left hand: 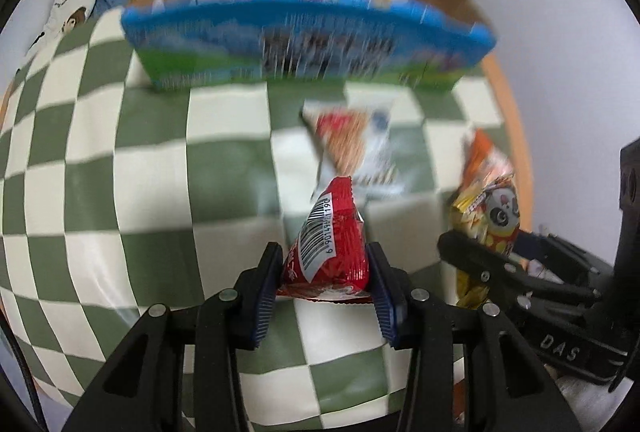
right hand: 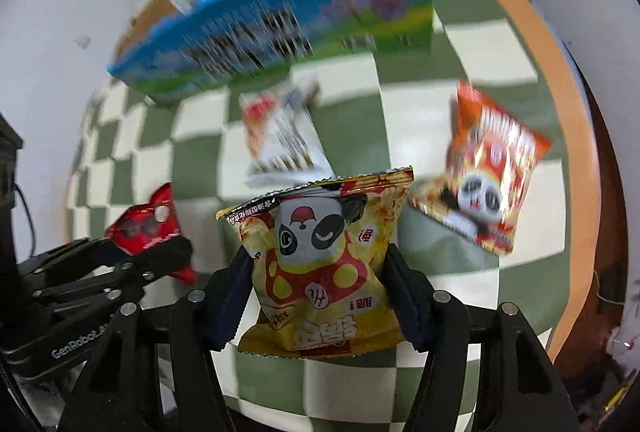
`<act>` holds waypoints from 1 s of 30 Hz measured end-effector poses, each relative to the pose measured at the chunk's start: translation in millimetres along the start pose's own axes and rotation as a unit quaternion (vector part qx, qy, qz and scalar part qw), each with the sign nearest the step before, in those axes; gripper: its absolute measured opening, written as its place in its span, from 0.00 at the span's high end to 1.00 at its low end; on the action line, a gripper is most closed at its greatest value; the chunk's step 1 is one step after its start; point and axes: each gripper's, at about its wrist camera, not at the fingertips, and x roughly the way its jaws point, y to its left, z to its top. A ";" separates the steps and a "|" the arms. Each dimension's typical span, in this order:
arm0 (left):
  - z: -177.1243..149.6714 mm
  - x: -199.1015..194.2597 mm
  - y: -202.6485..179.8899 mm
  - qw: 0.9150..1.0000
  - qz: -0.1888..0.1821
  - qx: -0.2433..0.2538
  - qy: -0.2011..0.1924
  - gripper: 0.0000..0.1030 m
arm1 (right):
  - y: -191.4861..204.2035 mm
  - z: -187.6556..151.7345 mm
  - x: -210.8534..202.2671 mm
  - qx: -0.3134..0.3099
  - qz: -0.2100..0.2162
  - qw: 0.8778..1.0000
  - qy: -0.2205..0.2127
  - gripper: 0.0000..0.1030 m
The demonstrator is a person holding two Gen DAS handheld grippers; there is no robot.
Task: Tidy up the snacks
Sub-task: 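Carry both packets into the box and open both tools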
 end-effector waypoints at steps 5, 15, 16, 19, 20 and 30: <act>36.1 -33.2 -1.9 0.999 -0.040 -0.007 -0.032 0.62 | 25.4 38.1 -42.5 -0.013 0.029 0.998 -0.056 0.37; 176.1 -53.1 -9.5 0.996 -0.034 0.016 -0.075 0.61 | 43.1 158.9 -84.8 -0.039 0.020 0.991 -0.129 0.37; 189.2 -48.3 -7.0 0.997 -0.033 0.015 -0.071 0.61 | 40.7 173.4 -82.2 -0.037 0.016 0.991 -0.128 0.37; 220.0 -28.3 1.4 0.998 -0.021 0.012 -0.054 0.61 | 35.2 211.0 -68.5 -0.038 -0.001 0.992 -0.120 0.37; 230.1 -17.7 5.8 0.999 -0.018 0.009 -0.043 0.61 | 33.2 222.8 -61.5 -0.038 -0.007 0.993 -0.115 0.37; 269.0 87.3 42.1 0.998 0.009 -0.021 0.053 0.61 | 14.3 257.0 25.3 -0.023 -0.025 0.999 -0.027 0.37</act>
